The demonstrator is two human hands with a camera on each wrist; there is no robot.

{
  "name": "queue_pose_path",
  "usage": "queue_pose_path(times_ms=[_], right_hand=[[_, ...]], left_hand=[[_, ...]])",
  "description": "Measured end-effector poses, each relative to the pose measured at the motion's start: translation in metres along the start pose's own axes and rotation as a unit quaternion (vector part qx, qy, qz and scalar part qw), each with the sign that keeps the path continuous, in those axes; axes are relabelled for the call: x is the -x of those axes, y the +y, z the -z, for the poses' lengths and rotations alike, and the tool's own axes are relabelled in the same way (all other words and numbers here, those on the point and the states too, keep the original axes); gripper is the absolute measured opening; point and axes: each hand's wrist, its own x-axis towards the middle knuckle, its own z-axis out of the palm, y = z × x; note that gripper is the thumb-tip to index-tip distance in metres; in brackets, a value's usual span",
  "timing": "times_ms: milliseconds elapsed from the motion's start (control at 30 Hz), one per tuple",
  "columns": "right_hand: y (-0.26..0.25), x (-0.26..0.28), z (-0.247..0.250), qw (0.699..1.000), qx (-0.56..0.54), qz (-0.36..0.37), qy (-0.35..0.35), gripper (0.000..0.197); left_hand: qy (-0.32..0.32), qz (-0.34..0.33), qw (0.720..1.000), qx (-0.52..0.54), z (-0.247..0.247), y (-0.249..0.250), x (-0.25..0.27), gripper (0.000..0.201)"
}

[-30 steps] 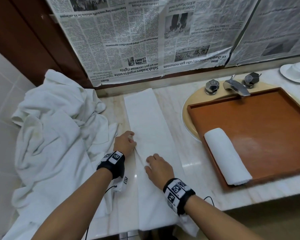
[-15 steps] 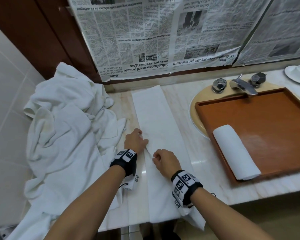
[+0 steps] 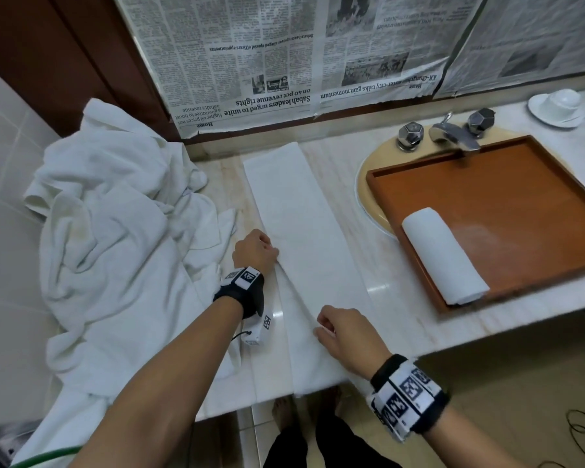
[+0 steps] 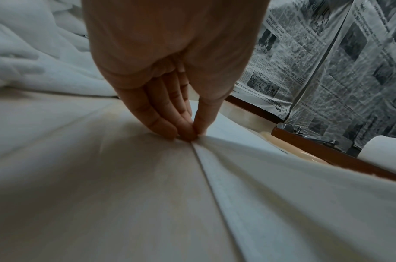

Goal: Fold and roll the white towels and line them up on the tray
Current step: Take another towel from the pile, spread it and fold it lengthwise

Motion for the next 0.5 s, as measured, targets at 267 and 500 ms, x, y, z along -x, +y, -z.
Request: queue_pose_path(times_ms=[267,500], right_hand=[[-0.034,0.013,-0.055,0.993,0.116,0.013,-0.004,0.022],[-0.024,0.022,-0.083,0.997,0.076,-0.011,-0.017,0.030]], left_hand=[[-0.003,-0.010,1.000,-0.003,0.002,0.001,0.003,0.015],[-0.030,-0.033,0.999,-0.010,0.004,-0.003,0.013,0.030]])
